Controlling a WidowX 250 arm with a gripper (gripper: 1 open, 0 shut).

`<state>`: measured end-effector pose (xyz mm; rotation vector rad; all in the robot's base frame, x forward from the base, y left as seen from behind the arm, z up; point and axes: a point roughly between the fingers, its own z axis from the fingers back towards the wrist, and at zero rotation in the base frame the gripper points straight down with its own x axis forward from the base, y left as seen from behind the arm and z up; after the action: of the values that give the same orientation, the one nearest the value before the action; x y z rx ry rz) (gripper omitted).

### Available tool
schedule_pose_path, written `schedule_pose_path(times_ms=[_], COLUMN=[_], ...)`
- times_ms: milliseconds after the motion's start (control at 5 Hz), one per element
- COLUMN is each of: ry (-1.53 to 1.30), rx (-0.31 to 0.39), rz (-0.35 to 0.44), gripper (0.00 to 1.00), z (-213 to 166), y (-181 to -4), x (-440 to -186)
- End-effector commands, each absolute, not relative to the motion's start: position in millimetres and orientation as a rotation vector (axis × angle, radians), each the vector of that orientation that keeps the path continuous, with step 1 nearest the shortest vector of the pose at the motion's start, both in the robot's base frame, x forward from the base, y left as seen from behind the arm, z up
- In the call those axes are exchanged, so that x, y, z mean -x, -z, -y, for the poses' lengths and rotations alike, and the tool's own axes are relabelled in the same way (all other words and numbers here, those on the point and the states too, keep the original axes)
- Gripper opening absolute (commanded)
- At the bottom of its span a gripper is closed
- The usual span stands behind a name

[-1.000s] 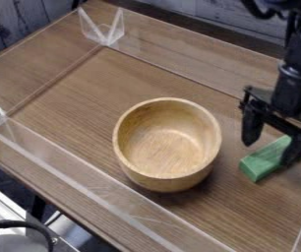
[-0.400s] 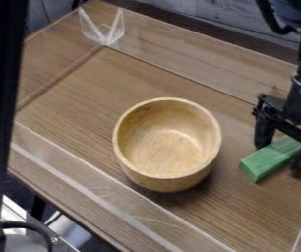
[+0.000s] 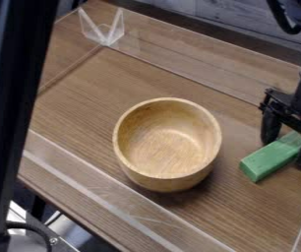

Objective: Put the green block in the brown bowl

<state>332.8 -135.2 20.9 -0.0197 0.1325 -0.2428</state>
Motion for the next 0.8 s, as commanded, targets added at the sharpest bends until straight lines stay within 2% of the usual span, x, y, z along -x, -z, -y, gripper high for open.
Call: schedule_pose_path(times_ms=[0,600], ry=[0.249,0.248], rx=[0.022,-0.002], rz=[-0.099,-0.151], gripper=[1.00,1.00], z=[137.9,132.4], y=[-32.1,-29.9], x=[-343.9,-353.5])
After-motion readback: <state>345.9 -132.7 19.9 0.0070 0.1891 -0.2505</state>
